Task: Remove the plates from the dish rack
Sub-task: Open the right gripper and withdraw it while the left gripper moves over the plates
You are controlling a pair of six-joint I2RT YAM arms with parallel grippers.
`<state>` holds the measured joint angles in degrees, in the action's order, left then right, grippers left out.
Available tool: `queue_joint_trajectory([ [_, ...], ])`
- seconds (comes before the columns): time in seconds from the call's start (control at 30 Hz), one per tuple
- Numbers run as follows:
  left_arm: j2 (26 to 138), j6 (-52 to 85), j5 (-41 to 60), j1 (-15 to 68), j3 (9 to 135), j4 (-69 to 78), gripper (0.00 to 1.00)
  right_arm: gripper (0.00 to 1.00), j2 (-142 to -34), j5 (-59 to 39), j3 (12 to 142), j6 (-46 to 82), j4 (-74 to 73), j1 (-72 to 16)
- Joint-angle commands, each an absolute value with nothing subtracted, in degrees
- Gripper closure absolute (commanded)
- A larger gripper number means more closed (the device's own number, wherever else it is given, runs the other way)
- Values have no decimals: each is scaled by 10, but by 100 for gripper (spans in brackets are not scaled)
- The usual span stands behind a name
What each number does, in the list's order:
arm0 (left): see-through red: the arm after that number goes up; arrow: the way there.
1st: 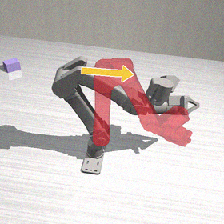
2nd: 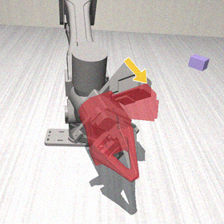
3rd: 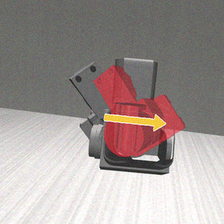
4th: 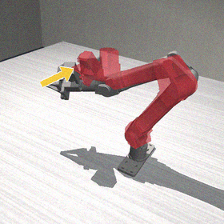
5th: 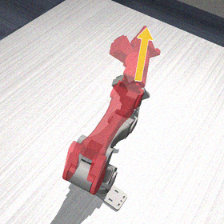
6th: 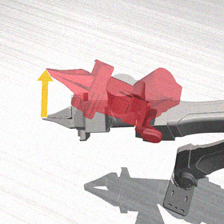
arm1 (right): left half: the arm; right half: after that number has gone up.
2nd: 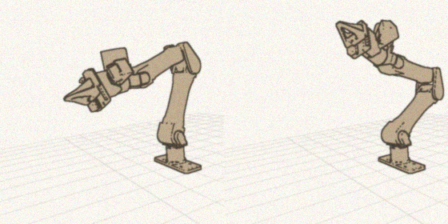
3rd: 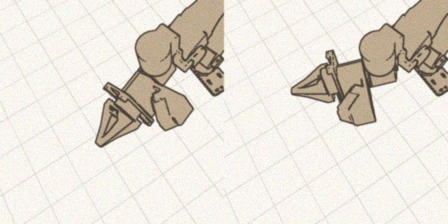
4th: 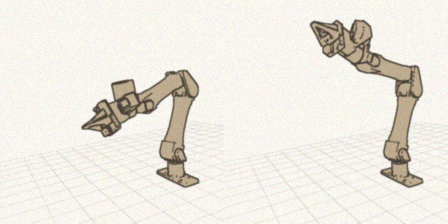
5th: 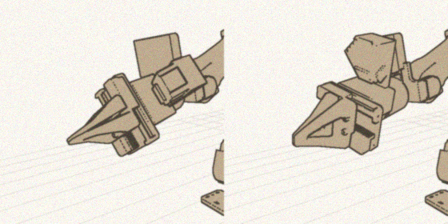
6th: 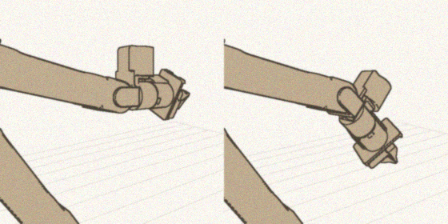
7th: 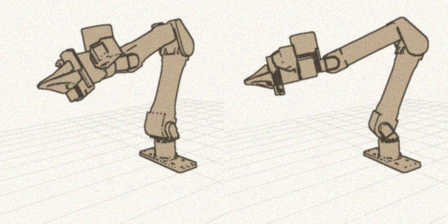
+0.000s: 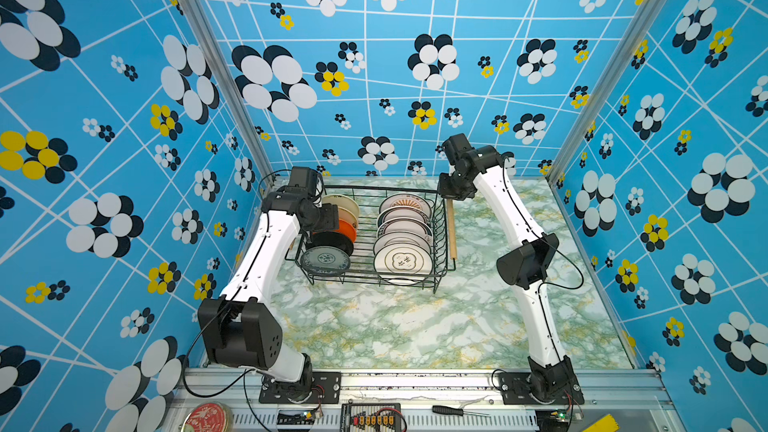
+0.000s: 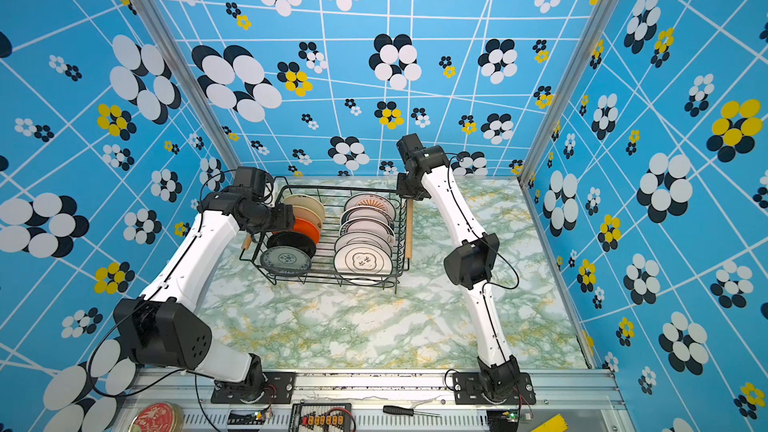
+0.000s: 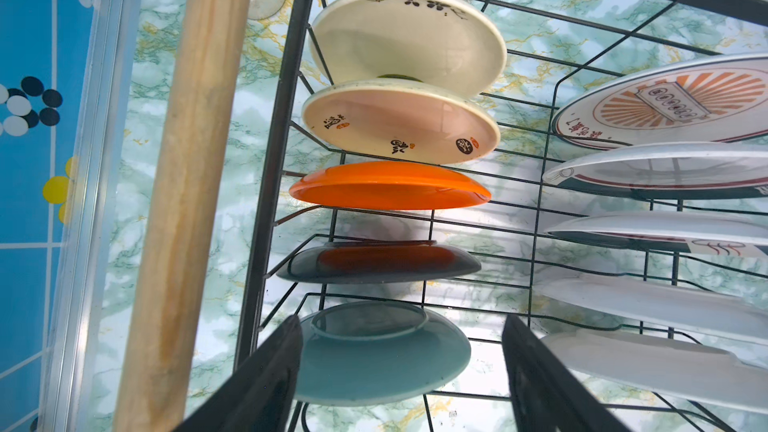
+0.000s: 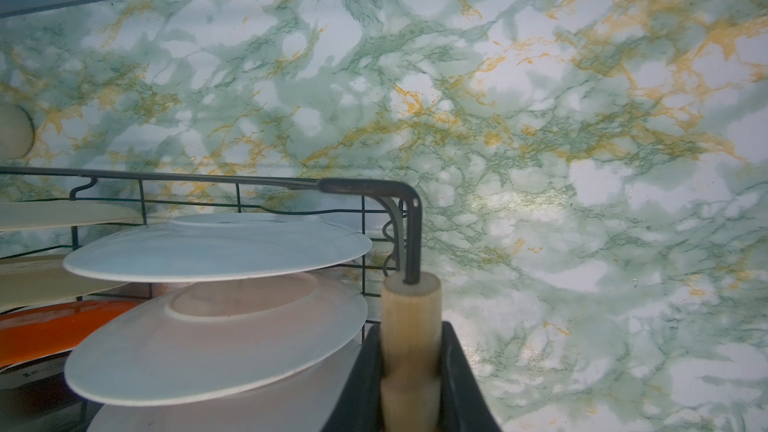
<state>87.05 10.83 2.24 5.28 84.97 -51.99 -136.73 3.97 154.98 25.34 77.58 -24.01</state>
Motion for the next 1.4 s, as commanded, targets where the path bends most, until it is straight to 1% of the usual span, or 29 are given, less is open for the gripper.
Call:
queue_joint_trajectory([
  [0.0, 848, 93, 21, 60, 871, -546, 23, 90, -1379, 0, 1563, 218, 742, -249],
  [0.2, 816, 92, 27, 77, 861, -560, 23, 89, -1381, -36, 1560, 175, 742, -253],
  [0.33, 801, 86, 23, 86, 861, -578, 23, 90, -1387, -33, 1559, 158, 738, -253],
  [0.37, 798, 86, 23, 87, 861, -582, 23, 89, -1386, -18, 1559, 156, 737, -253],
  [0.4, 795, 86, 22, 90, 858, -583, 23, 89, -1385, -2, 1559, 159, 735, -252],
  [0.53, 787, 92, 27, 101, 850, -581, 23, 89, -1384, 10, 1559, 179, 722, -244],
  [0.7, 787, 91, 28, 131, 838, -569, 23, 89, -1389, -10, 1558, 182, 705, -241],
  [0.97, 786, 69, 42, 167, 829, -542, 23, 76, -1382, -18, 1557, 187, 687, -241],
  [1.17, 770, 56, 51, 179, 808, -514, 21, 71, -1368, -23, 1541, 186, 674, -241],
  [1.3, 755, 44, 68, 184, 789, -493, 20, 57, -1371, -33, 1540, 187, 677, -241],
  [1.37, 745, 38, 77, 186, 779, -480, 19, 56, -1369, -31, 1540, 187, 679, -241],
])
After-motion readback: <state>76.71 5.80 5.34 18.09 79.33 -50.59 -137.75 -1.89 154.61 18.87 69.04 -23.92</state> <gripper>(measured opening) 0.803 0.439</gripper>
